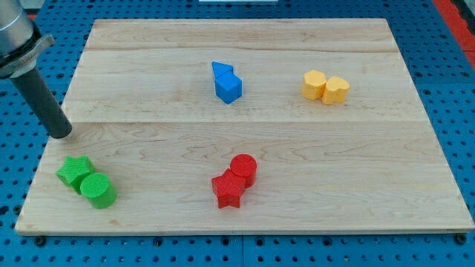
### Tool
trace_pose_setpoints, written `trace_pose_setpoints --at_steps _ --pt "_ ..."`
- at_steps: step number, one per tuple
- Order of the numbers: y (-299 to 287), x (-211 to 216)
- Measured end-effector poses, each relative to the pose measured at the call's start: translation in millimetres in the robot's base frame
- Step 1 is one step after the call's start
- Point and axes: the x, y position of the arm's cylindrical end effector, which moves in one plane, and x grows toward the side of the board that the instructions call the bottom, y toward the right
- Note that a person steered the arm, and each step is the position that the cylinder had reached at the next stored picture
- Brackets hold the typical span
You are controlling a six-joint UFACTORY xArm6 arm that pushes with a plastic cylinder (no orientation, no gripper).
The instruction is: Slide the green star along with green circle towards the center
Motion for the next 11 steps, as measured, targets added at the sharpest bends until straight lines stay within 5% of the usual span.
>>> trace_pose_setpoints --at_steps 5,7,11 --pt "6.8 -0.1" --pt "176.5 2.9" --pt "147.2 92.8"
